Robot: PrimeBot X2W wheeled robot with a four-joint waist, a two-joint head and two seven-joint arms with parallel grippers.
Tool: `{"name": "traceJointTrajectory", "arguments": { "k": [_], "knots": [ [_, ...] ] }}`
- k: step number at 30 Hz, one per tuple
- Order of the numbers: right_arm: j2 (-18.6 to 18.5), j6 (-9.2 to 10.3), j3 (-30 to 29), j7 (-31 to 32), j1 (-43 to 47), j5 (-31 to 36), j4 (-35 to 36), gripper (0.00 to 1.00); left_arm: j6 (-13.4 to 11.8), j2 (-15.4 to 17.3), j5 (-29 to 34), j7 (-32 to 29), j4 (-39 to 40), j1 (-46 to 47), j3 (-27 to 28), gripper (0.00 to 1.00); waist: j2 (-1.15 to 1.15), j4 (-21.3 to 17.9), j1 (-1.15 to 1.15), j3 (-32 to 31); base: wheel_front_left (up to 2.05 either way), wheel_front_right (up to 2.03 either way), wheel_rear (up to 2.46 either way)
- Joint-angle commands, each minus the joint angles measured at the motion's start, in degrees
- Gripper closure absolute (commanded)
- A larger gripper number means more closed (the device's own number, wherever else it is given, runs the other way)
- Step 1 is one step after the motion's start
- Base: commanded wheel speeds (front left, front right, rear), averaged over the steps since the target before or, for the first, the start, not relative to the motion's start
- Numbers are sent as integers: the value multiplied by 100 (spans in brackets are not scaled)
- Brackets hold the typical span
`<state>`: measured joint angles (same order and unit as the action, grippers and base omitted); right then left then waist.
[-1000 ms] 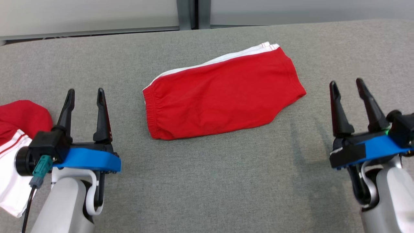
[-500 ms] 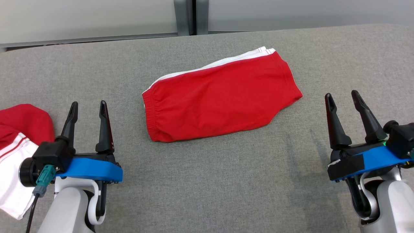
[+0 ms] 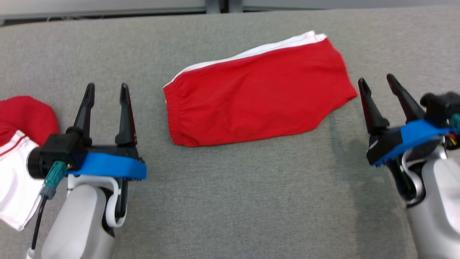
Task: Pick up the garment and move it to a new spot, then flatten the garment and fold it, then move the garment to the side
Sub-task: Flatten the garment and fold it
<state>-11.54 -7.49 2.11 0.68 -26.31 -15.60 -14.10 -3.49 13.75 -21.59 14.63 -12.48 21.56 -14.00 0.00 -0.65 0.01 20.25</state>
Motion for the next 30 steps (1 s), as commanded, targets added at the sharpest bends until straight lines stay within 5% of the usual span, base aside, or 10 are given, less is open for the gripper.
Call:
{"name": "traceJointTrajectory", "arguments": {
  "k": [1,17,18,19,20,30],
  "knots": [
    [-117,0,83,28,-290,-70,-271,0,40,-38,40,-10,15,166,-49,0,0,250,-1,272,0,0,0],
    [-434,-2,794,890,-2089,-403,-2892,0,182,-388,224,59,-110,600,-86,0,0,718,-1,827,0,0,0],
    [-408,-5,854,976,-2146,-466,-2966,5,193,-400,249,60,-102,596,-68,0,0,713,-1,826,0,0,0],
    [-396,-7,919,1046,-2188,-510,-3028,67,199,-409,266,61,-97,593,-47,0,0,707,-1,822,0,0,0],
    [-368,-8,970,1157,-2216,-593,-3098,100,207,-418,276,60,-99,589,-31,0,0,699,-1,816,0,0,0],
    [-449,0,1206,1105,-2027,-1074,-3092,100,306,-493,421,62,-136,407,130,0,0,563,-1,578,0,0,0]
  ]
}}
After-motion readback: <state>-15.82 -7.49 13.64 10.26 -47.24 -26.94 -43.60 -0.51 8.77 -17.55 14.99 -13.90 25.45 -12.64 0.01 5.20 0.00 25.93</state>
